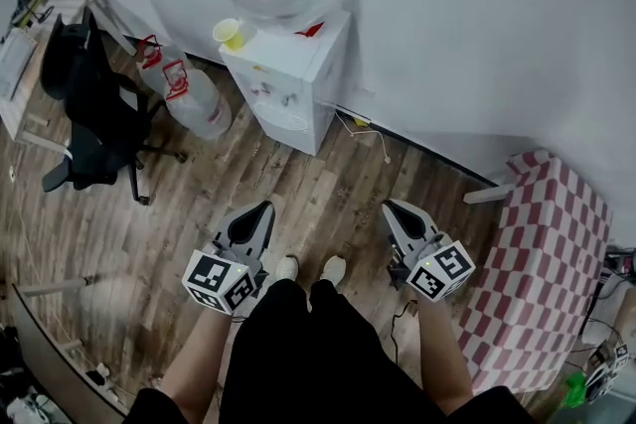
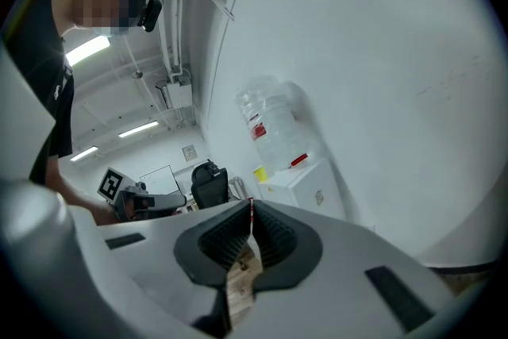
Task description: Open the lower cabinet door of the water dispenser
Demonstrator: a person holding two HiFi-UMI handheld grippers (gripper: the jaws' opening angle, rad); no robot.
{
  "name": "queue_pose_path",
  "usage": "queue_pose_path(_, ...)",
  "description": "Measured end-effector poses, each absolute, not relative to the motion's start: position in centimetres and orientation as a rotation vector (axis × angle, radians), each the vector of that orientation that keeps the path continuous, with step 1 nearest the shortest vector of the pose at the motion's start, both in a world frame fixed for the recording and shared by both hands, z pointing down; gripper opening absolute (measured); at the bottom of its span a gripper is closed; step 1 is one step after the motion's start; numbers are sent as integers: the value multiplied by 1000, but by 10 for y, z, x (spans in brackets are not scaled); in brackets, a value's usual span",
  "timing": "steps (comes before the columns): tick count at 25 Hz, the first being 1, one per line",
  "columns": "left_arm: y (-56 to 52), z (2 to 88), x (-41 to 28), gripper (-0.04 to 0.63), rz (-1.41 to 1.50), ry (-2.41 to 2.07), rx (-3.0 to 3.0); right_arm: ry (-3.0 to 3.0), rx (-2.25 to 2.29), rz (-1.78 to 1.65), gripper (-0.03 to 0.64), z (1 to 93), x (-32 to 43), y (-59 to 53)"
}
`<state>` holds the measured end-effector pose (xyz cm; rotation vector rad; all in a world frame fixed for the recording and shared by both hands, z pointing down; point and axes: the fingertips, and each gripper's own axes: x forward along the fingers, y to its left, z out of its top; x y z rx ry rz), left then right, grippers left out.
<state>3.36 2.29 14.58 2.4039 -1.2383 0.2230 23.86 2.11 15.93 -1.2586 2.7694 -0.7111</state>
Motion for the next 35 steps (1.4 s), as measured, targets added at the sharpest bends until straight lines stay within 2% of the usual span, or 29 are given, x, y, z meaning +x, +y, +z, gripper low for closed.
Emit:
queue_pose_path(7,11,148,24,14,185,-1158,2443,2716,-1377,-743,25,149,226,29)
queue_pose_path(15,26,162,-3,14,104,-1122,2439,2791,-1343,-820,25,165,158,28)
queue_pose_path(22,26,200,-44,14,190,-1159,2421,2846,-1249,-772,25,176,101,5)
queue_pose_path(35,-54,281,19,14,150,-1138,2429,2876,-1176,-724,25,256,138,-63)
